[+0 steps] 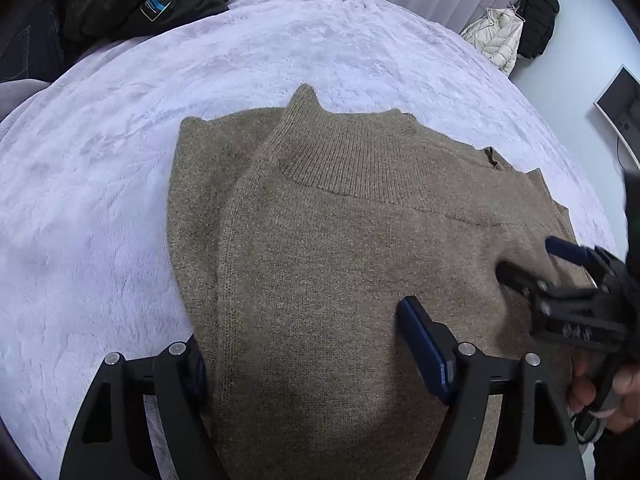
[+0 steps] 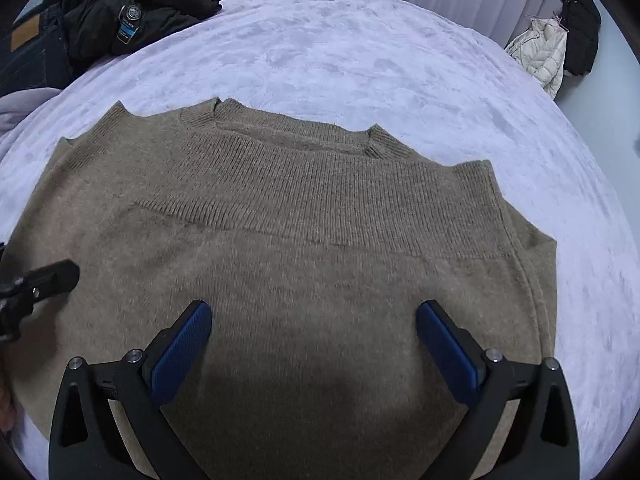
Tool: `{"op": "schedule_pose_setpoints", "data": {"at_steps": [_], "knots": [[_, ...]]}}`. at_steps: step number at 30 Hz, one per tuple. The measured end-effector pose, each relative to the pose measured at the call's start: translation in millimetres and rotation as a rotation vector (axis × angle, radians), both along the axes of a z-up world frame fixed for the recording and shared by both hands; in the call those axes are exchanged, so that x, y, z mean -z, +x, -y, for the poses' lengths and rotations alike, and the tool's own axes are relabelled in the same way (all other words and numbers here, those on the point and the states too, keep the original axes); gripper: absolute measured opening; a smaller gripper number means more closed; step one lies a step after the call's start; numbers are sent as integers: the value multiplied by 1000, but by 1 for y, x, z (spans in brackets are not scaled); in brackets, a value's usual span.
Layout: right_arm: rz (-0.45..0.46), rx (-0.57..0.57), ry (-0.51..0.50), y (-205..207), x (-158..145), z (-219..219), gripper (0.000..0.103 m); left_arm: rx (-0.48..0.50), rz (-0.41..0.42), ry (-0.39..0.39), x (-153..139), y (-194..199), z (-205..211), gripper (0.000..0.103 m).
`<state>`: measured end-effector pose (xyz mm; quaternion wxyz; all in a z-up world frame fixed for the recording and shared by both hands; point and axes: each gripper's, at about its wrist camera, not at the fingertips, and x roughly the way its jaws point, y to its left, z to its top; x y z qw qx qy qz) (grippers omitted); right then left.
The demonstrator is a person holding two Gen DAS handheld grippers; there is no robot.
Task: Fold small clothes
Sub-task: 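Grasp the sweater's side edge with the left gripper, then fold the held side edge across the sweater with the left gripper, release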
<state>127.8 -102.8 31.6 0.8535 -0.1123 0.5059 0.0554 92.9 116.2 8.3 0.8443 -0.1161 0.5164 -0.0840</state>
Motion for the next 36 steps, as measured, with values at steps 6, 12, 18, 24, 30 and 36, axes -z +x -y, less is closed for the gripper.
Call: {"op": "schedule_pose_setpoints", "data": {"at_steps": [6,12,18,24,30,36], "knots": [[-54,140,15,34,-8,-2,102,-11,6,-1,-3,-5,-6,70],[29,129,45,-13,-22,-4,102,-16,15,13,-5,-6,-6,48],[35,91,-11,-20,9,-9,103,-46,-1,21,-17,-7,-9,22],[75,127,59,-38,-31,26,102,-81,-3,39,-42,-10,2,19],[103,121,-38,-63,-35,72,102,-79,-25,108,-76,-6,45,18],[134,151,15,-84,-43,130,102,-45,-23,189,-114,2,111,17]]}}
